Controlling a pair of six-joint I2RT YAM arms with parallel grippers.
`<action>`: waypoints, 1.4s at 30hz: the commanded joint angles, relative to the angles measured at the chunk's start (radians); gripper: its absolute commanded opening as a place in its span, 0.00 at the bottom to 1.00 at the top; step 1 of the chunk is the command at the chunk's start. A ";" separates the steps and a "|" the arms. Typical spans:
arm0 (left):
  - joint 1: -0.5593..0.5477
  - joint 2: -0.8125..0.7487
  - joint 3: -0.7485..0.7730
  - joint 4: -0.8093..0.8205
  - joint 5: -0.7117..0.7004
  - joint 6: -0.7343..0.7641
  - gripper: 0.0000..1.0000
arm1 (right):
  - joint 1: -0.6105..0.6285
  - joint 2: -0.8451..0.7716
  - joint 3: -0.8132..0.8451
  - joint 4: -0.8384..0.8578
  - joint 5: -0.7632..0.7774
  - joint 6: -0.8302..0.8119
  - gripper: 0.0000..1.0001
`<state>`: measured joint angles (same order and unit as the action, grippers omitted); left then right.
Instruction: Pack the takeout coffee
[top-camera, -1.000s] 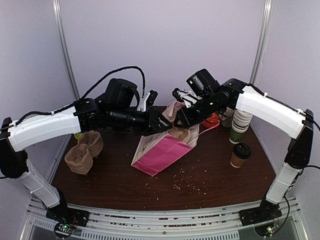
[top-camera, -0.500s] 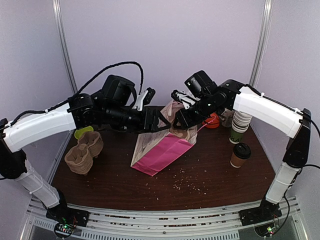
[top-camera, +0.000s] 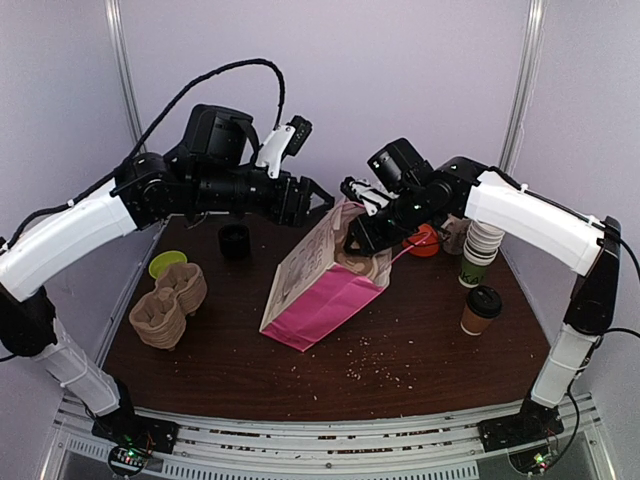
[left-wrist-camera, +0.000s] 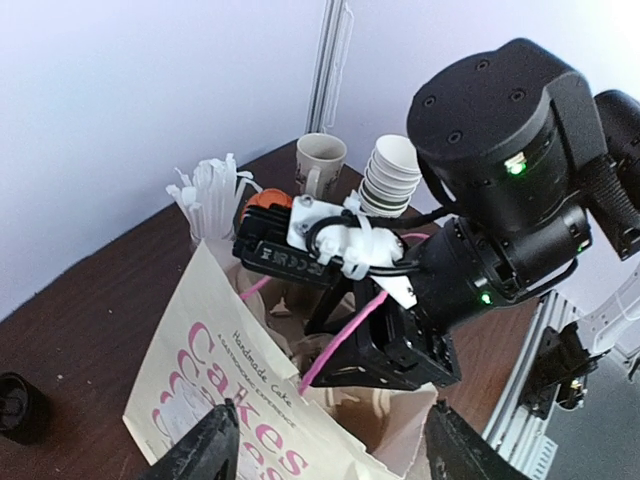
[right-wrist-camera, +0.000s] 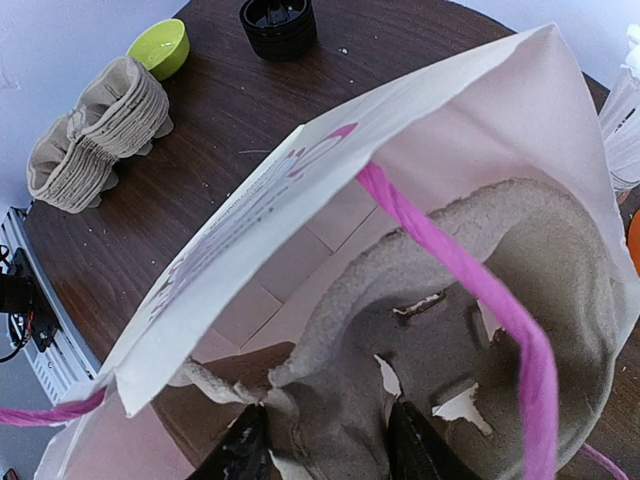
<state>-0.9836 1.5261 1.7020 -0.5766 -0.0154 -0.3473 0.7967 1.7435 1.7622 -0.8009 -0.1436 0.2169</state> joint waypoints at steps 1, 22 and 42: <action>-0.004 0.073 0.039 0.026 -0.014 0.205 0.66 | 0.006 0.011 0.034 -0.015 -0.011 0.010 0.42; -0.004 0.157 0.078 0.110 -0.043 0.298 0.19 | 0.006 0.003 0.007 0.008 -0.023 0.017 0.42; 0.013 0.000 -0.163 0.276 -0.100 -0.027 0.00 | 0.001 -0.169 -0.234 0.273 -0.018 0.103 0.42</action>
<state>-0.9829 1.5562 1.5528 -0.3931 -0.1196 -0.2497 0.7986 1.6249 1.5562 -0.6121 -0.1509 0.2996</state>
